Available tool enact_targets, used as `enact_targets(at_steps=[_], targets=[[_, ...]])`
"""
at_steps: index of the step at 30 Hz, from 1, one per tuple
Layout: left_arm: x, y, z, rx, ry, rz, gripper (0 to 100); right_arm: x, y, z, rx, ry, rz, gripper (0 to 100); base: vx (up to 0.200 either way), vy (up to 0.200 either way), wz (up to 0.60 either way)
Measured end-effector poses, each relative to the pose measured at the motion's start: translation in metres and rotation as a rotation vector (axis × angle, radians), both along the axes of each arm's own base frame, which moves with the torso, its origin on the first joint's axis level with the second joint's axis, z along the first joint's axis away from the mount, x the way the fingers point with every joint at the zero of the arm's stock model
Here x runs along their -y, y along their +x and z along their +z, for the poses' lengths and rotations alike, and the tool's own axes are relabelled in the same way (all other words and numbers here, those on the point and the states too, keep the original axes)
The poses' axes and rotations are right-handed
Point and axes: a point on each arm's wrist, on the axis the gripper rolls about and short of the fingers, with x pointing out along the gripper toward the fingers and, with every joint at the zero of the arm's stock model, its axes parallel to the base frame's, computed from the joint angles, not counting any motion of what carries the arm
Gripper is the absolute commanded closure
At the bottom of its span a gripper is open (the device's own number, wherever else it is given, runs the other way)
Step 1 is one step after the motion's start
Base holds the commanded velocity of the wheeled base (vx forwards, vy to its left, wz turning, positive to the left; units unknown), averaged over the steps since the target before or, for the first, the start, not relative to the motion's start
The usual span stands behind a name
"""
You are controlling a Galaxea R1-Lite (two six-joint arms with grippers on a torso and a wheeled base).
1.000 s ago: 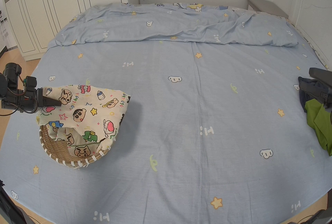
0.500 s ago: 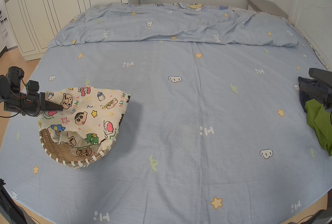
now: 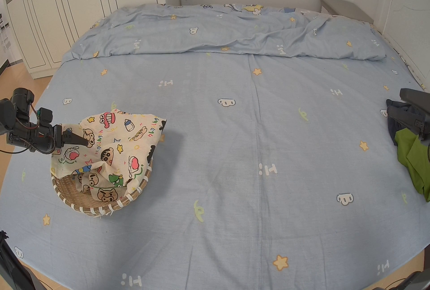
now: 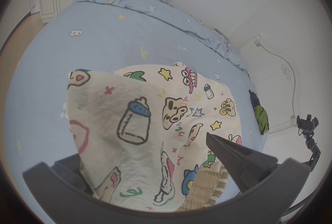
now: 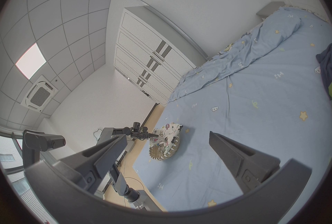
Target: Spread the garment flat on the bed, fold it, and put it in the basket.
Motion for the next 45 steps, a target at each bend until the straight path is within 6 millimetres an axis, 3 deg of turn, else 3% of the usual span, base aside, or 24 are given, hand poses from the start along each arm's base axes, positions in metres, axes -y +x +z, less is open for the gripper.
enact_targets(at_steps=[8, 19, 31, 38, 45], targets=[[0.006, -0.018, 0.022, 0.047, 0.026, 0.009, 0, 0.0, 0.0, 0.0, 0.0, 0.0, -0.001, 0, 0.0, 0.0, 0.0], [0.023, -0.072, 0.065, 0.172, 0.084, 0.019, 0, 0.0, 0.0, 0.0, 0.0, 0.0, 0.001, 0, 0.0, 0.0, 0.0], [0.021, -0.082, 0.083, 0.277, 0.167, 0.094, 0, -0.001, 0.0, -0.002, -0.005, -0.001, 0.006, 0, 0.0, 0.0, 0.0], [0.059, -0.103, 0.09, 0.31, 0.123, 0.004, 0, -0.008, -0.01, -0.016, 0.023, -0.035, 0.074, 0, 0.0, 0.0, 0.0], [0.089, -0.16, 0.068, 0.365, 0.097, -0.043, 0, -0.01, -0.032, -0.053, 0.008, -0.066, 0.13, 0, 0.0, 0.0, 0.0]])
